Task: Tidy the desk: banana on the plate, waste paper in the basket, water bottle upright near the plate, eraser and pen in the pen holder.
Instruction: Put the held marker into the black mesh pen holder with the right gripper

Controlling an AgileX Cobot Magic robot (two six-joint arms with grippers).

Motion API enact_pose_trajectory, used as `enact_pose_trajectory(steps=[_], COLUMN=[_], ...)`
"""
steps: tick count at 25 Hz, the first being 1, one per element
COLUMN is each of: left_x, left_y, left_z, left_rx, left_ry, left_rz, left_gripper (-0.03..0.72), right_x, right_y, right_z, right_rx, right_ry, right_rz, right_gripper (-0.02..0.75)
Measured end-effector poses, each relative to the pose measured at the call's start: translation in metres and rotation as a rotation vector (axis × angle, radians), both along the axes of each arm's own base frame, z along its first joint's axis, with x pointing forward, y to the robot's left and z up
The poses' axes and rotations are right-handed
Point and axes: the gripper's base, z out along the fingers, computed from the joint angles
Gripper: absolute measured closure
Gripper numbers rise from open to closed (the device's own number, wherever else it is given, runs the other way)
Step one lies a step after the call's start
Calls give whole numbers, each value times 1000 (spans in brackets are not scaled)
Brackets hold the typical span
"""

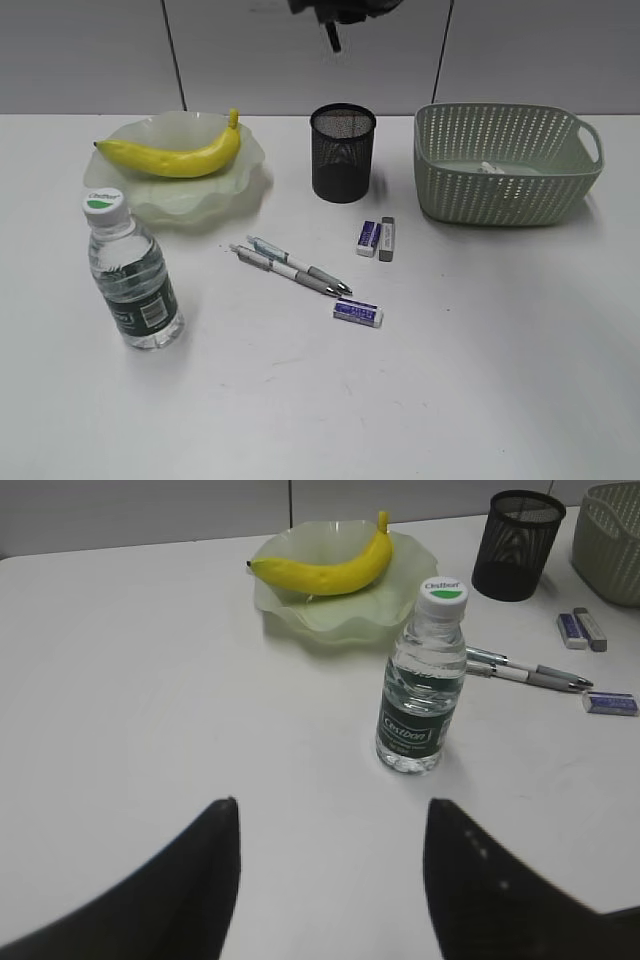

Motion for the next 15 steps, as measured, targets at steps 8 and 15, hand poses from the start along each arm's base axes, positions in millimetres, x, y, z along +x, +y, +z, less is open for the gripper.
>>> enact_pose_trajectory(steps=[8, 15], left_x=[0, 0], left_y=[0, 0], left_z=[0, 0], left_rx=[0, 0], left_ry=[0, 0], left_rz=[0, 0], left_gripper=[252, 252], right_x=[-24, -2], right_y=[-24, -43], right_z=[-28, -89], right_rx=[216, 291], right_ry=[-307, -361], right_rz=[-45, -169], right_gripper=[659, 659])
